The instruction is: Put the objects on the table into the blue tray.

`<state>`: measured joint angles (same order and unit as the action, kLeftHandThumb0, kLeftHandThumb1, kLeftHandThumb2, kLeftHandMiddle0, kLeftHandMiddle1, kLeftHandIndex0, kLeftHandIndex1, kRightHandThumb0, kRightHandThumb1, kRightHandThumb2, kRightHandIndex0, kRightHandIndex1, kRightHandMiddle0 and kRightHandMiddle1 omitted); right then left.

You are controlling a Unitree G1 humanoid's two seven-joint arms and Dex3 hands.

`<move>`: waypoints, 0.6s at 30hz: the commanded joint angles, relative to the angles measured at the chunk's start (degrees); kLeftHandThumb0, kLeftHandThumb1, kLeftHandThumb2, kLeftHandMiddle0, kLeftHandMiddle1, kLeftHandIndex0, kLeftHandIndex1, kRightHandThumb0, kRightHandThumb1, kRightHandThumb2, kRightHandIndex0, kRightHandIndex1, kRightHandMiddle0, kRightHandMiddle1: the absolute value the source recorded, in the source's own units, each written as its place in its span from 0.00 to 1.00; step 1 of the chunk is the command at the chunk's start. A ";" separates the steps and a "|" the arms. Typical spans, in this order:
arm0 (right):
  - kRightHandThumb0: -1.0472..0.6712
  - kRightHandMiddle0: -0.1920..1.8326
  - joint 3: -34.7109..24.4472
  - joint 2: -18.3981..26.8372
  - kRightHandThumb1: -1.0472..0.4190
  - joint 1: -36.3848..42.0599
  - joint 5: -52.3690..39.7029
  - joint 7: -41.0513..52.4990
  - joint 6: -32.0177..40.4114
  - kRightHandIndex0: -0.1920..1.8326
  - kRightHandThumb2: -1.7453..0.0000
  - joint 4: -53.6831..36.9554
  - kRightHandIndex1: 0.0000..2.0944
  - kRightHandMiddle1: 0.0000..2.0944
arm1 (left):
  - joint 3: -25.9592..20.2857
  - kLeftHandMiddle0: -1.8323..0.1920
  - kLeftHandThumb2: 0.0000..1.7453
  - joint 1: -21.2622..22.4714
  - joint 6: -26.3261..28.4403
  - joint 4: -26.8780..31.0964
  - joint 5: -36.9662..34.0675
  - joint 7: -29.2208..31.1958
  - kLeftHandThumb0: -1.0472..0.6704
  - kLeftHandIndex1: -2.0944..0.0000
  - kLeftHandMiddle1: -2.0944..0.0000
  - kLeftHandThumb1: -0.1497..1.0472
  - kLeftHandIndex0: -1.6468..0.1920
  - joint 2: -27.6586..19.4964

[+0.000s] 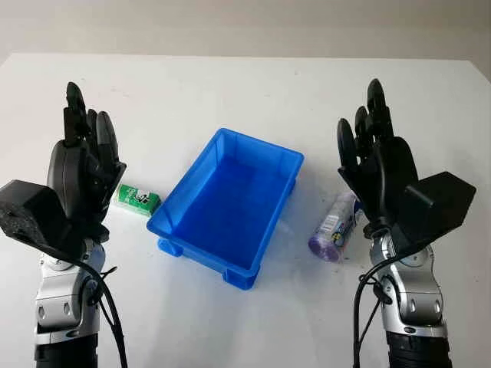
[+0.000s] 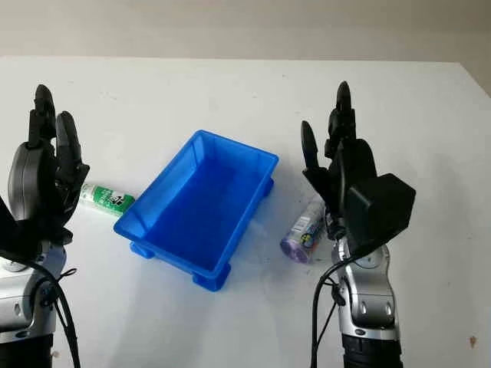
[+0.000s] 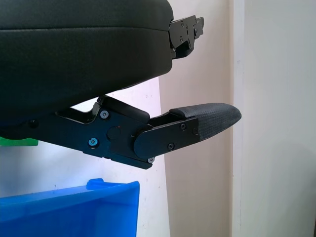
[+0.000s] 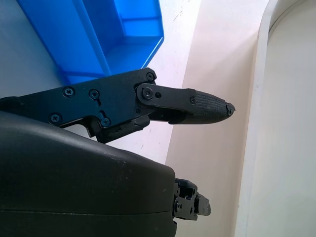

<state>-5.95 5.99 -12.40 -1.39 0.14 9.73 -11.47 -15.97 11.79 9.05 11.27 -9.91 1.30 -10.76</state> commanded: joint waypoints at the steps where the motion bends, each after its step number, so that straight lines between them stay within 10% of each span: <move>1: 0.21 0.05 -0.16 0.12 0.00 0.44 -0.32 0.18 0.38 0.04 0.73 -1.46 0.02 0.02 | -0.21 1.00 0.38 -0.65 -0.01 0.94 -0.17 -0.06 0.18 1.00 0.98 1.00 1.00 -0.16; 9: 0.22 0.04 -0.52 3.34 0.00 -1.22 0.26 3.09 -1.15 0.03 0.72 0.47 0.02 0.02 | 0.29 1.00 0.38 0.75 -0.77 -0.92 -0.27 0.23 0.18 1.00 0.98 1.00 1.00 -0.04; 18: 0.22 0.22 -6.94 27.27 0.03 -7.43 1.11 20.15 -2.12 0.22 0.94 2.97 0.10 0.10 | 1.06 1.00 0.38 0.27 -1.27 -0.23 0.01 -0.66 0.18 1.00 0.98 1.00 1.00 0.67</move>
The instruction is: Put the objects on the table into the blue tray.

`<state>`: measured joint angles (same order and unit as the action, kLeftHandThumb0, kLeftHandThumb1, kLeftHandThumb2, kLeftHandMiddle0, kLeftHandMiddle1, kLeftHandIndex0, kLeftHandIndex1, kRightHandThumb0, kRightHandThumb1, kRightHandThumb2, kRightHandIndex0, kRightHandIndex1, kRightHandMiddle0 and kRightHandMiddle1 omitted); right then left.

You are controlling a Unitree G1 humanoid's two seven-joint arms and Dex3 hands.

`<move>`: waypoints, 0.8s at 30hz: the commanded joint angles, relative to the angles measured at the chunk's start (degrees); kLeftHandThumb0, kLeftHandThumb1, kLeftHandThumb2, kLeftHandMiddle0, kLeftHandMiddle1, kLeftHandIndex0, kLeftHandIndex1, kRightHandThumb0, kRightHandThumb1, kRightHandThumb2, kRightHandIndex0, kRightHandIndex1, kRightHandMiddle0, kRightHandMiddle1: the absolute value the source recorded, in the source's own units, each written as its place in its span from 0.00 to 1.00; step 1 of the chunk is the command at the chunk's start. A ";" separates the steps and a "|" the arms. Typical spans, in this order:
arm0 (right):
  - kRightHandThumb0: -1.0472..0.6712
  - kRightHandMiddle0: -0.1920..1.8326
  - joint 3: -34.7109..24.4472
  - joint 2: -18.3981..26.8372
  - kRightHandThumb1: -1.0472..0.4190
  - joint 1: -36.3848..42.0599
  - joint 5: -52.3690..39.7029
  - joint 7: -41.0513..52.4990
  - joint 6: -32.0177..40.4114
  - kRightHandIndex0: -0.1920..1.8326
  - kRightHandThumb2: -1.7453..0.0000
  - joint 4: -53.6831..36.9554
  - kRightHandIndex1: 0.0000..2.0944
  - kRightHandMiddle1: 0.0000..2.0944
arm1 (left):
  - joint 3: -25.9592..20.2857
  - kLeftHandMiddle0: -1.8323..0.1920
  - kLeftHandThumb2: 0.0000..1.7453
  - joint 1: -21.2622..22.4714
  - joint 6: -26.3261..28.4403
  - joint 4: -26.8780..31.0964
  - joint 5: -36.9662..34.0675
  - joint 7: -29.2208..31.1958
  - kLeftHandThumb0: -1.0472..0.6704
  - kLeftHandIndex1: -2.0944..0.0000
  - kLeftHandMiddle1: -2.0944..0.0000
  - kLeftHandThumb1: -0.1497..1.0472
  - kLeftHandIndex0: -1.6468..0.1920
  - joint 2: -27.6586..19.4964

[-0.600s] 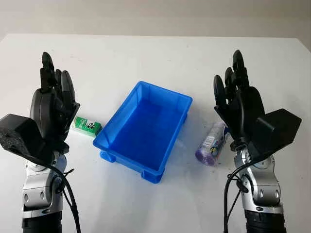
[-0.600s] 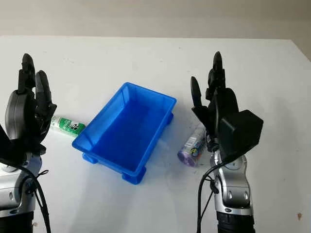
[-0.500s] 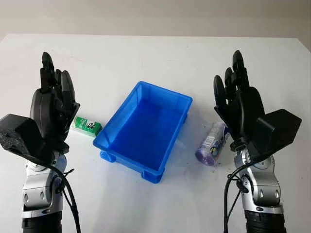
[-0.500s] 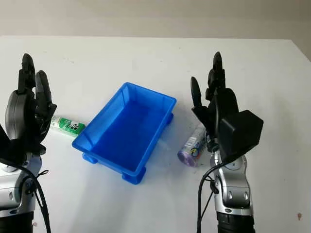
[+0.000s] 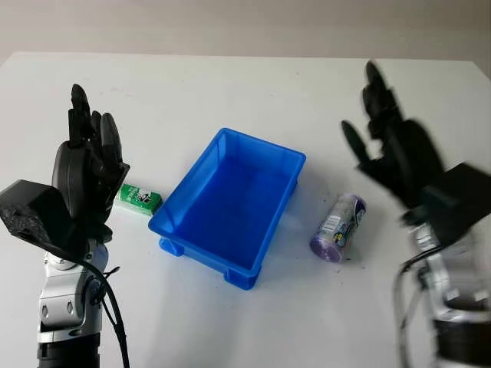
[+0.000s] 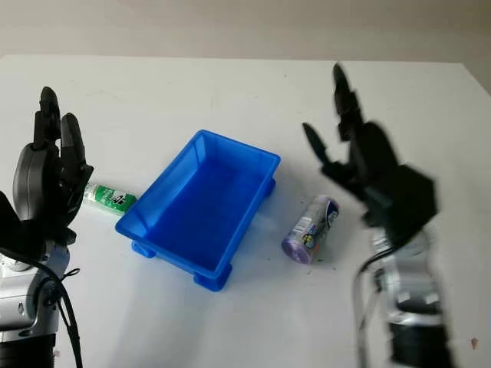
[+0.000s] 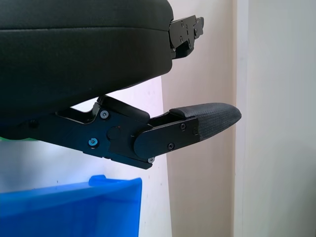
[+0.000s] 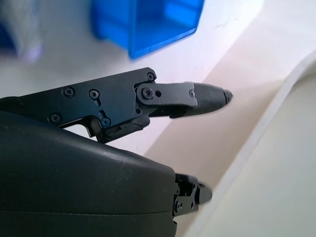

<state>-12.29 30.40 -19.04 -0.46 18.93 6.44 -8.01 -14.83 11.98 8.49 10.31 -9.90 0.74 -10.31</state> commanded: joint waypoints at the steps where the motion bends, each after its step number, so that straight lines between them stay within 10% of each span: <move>1: 0.22 0.25 -0.55 6.01 0.06 -1.22 1.69 3.00 1.02 0.26 0.96 -0.67 0.11 0.11 | -0.12 1.00 0.38 -0.05 -0.84 0.81 -0.23 0.00 0.18 1.00 0.98 1.00 1.00 0.27; 10: 0.25 0.25 -0.32 29.87 0.17 6.65 12.96 20.53 -15.39 0.25 0.97 -2.91 0.02 0.03 | 0.14 1.00 0.38 0.21 0.43 1.24 -0.98 0.45 0.18 1.00 1.00 1.00 1.00 0.21; 24: 0.35 0.22 4.32 30.04 0.15 12.02 15.96 21.86 -31.66 0.23 0.96 -0.60 0.02 0.02 | 0.21 1.00 0.37 1.62 0.68 0.45 -1.10 0.90 0.17 1.00 1.00 1.00 1.00 0.07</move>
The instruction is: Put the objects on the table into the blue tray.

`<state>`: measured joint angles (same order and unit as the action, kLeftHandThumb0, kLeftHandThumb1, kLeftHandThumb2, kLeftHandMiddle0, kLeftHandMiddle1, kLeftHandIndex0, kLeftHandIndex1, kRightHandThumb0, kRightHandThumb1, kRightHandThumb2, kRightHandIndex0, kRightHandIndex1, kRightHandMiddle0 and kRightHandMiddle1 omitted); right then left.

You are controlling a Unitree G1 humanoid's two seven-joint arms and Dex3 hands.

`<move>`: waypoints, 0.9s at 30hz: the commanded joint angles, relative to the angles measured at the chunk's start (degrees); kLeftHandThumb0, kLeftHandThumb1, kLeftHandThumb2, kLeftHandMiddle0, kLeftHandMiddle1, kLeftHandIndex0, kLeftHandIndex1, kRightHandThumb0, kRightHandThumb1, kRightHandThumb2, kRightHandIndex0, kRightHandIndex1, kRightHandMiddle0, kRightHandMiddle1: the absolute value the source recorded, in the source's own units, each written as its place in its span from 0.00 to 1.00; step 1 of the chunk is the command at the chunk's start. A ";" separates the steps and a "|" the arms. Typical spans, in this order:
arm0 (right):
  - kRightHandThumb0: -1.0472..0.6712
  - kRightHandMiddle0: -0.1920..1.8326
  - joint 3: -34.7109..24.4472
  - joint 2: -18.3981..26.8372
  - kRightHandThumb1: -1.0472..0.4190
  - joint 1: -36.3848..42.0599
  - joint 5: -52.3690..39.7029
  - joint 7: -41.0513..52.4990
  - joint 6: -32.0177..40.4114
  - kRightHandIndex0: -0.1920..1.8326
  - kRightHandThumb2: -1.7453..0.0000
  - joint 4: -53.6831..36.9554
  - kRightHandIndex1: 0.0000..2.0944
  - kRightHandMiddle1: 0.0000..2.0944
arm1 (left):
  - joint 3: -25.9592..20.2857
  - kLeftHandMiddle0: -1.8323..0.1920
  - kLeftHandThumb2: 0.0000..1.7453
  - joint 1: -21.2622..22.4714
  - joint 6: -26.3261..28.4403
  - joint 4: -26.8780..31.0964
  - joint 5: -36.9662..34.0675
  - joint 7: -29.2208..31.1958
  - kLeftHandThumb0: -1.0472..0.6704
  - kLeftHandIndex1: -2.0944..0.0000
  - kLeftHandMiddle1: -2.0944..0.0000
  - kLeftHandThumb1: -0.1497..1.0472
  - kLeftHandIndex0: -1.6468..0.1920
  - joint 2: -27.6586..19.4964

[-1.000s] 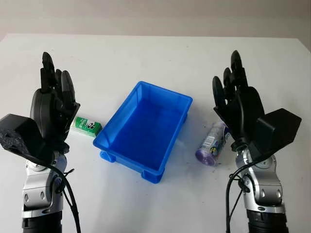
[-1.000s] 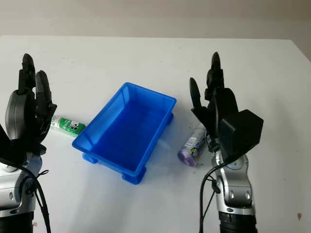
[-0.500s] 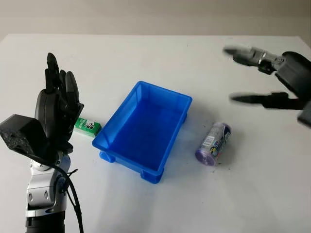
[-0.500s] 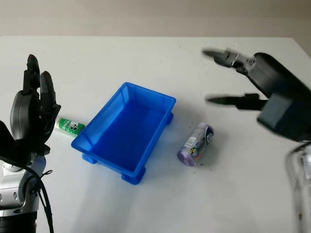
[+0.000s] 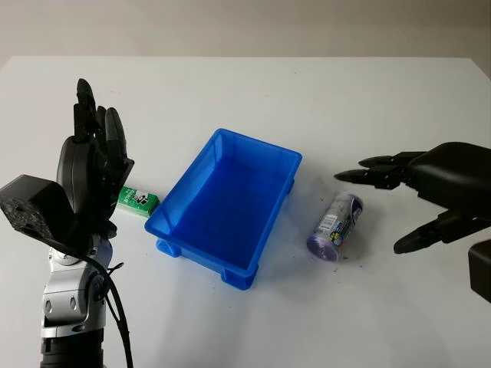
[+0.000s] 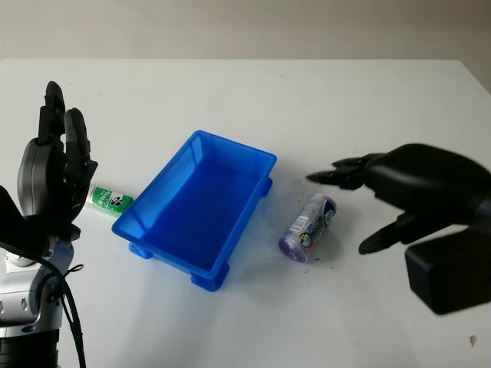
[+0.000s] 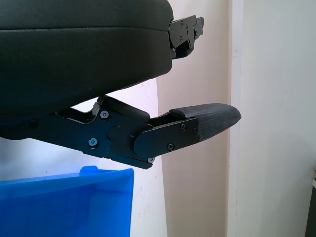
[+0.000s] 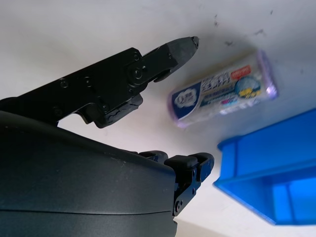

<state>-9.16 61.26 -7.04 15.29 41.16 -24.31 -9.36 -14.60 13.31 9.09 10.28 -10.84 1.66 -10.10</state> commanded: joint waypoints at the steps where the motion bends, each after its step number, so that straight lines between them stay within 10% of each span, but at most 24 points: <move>1: 0.35 0.22 2.11 -1.28 0.14 -0.25 0.19 -0.59 -1.59 0.22 0.96 1.36 0.02 0.02 | 0.04 1.00 0.37 0.14 0.27 0.68 -0.10 0.00 0.18 1.00 1.00 1.00 1.00 -0.20; 17: 0.41 0.34 14.59 -14.16 0.08 -5.23 13.19 -19.96 -25.20 0.34 0.96 19.87 0.08 0.08 | -0.29 1.00 0.37 -0.48 1.11 1.11 0.24 -0.14 0.18 1.00 1.00 1.00 1.00 -0.58; 21: 0.41 0.14 14.93 -14.87 0.07 -6.59 22.56 -31.11 -31.67 0.10 0.97 24.63 0.89 0.81 | -0.20 1.00 0.37 -0.65 1.46 1.83 0.71 -0.45 0.18 1.00 0.99 1.00 1.00 -0.76; 24: 0.41 0.20 14.83 -14.29 0.05 -7.15 26.79 -37.11 -33.18 0.28 0.96 26.32 0.99 0.98 | -0.37 1.00 0.37 -0.63 1.17 1.72 0.79 -0.31 0.18 1.00 0.99 1.00 1.00 -1.06; 27: 0.40 0.20 14.65 -13.44 0.03 -7.64 28.57 -40.13 -33.05 0.38 0.97 26.78 1.00 0.91 | -0.28 1.00 0.37 -0.58 1.15 1.78 0.68 -0.31 0.18 1.00 0.99 1.00 1.00 -1.03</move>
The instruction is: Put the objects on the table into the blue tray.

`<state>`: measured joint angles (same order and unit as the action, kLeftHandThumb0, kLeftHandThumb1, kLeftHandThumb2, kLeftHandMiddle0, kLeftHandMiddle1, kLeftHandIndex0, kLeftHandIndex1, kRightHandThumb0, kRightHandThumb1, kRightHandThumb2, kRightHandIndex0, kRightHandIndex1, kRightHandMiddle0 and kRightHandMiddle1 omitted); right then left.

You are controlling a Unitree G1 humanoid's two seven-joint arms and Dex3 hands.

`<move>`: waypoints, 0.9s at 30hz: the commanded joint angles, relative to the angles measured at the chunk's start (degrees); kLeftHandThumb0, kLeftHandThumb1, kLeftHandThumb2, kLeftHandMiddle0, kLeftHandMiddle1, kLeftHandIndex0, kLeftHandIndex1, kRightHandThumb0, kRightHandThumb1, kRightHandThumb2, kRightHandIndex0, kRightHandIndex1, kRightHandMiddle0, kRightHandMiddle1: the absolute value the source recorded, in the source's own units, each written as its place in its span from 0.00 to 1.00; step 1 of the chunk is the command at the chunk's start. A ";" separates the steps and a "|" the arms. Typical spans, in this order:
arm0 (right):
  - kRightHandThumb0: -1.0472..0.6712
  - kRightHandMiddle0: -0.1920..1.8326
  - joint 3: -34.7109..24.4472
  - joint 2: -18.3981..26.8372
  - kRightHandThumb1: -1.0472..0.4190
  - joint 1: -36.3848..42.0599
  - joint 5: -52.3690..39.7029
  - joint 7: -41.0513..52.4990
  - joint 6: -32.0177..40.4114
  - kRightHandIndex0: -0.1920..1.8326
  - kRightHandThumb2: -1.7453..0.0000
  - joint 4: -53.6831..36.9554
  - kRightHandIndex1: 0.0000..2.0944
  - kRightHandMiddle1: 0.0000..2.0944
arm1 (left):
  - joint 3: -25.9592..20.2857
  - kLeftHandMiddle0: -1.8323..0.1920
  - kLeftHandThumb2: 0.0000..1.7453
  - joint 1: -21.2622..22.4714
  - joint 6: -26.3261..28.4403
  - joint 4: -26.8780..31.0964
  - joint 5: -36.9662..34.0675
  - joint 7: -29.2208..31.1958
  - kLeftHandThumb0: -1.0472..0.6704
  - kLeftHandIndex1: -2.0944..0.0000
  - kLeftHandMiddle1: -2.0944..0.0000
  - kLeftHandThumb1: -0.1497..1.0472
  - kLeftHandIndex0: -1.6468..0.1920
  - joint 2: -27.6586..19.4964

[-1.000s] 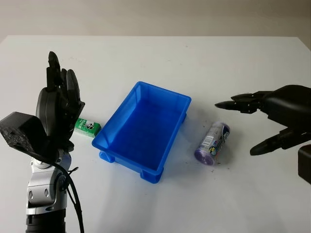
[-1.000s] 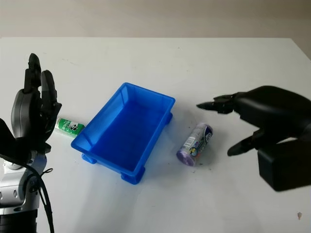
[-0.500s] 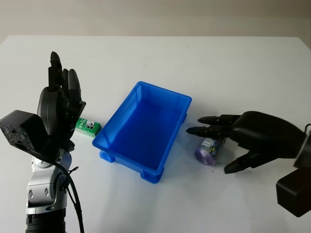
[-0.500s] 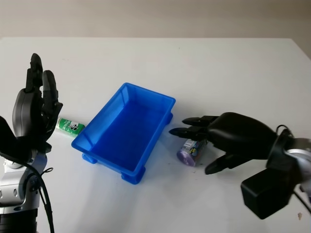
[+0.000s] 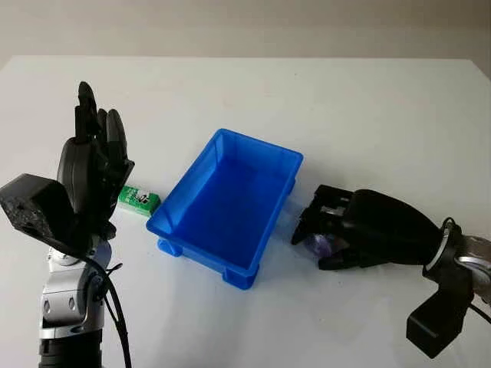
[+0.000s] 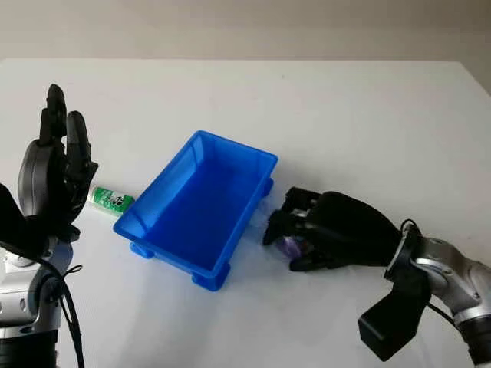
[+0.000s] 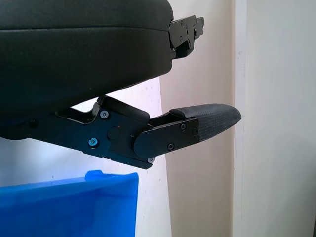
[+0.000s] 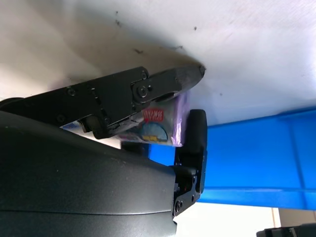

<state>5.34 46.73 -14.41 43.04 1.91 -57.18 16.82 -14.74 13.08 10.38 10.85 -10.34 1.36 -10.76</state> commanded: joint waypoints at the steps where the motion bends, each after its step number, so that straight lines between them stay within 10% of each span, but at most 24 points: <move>1: 0.40 0.21 -0.06 1.30 0.02 -0.35 1.13 -1.28 0.49 0.40 0.97 0.27 1.00 0.90 | -0.13 1.00 0.37 -0.31 -0.24 1.14 0.07 0.05 0.18 1.00 0.99 1.00 1.00 -0.29; 17: 0.40 0.35 -6.55 0.25 0.03 -11.89 -0.72 -16.04 8.72 0.47 0.97 -3.36 1.00 1.00 | 0.03 1.00 0.37 -0.27 -0.11 1.06 0.22 0.26 0.18 1.00 0.99 1.00 1.00 -0.41; 27: 0.38 0.59 -4.45 -16.09 0.01 -21.56 -17.08 -12.62 19.71 0.69 0.97 -9.50 1.00 1.00 | 1.01 1.00 0.37 -0.23 0.28 0.94 0.40 -1.00 0.18 1.00 1.00 1.00 1.00 0.92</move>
<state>-0.05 32.74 -34.64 27.06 -10.92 -37.90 8.23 -13.85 13.06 10.61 11.13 -10.32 0.69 -10.02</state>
